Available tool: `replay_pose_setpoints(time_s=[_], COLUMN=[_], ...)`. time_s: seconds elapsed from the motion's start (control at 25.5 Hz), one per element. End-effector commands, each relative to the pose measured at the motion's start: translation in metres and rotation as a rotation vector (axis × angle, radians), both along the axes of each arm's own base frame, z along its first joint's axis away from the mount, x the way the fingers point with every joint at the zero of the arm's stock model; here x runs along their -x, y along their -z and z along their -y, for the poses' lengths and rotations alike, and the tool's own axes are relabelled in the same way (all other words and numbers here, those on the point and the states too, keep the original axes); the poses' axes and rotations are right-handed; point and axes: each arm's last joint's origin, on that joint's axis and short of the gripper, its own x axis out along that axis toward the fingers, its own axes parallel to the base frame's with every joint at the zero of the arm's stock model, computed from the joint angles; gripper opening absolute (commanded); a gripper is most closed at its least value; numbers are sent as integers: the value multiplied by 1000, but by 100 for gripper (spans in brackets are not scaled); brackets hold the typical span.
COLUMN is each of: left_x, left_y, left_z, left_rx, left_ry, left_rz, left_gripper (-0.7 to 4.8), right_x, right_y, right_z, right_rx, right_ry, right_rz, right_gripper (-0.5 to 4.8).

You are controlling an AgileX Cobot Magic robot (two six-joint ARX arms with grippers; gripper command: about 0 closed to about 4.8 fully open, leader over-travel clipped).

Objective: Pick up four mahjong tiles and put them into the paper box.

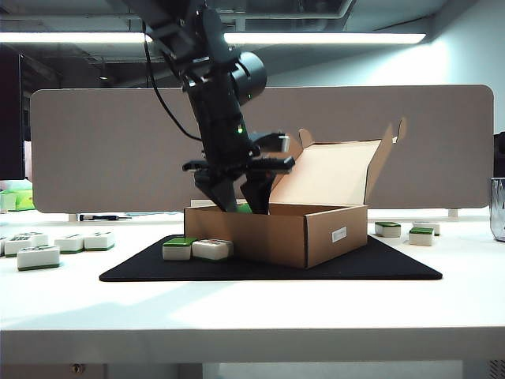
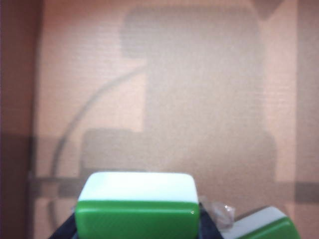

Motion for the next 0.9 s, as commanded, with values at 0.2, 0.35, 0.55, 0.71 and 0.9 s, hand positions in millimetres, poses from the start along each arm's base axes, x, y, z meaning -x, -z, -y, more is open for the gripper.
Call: replay_pose_setpoints(time_s=[0.2,0.35,0.55,0.71,0.9], left_x=[-2,-1,0,7,21], left_y=[4,4,2,-13,-55], left_z=[2,3,4,-2,-12], left_rx=[18,54,62,22,-25], left_ry=[11,34,40,35,28], left_rz=[-2,-30,-39,-95,-148], left_gripper=[185,285,314,314,313], right_x=[3,3,3,3,3], right_y=[-1,-1,-1,-1,-1], right_z=[0,0,0,0,0], right_rx=[5,5,5,5,5], right_ry=[1,1,1,1,1], right_rz=[27,27,27,27,27], right_gripper=[-1,-1,-1,-1,-1])
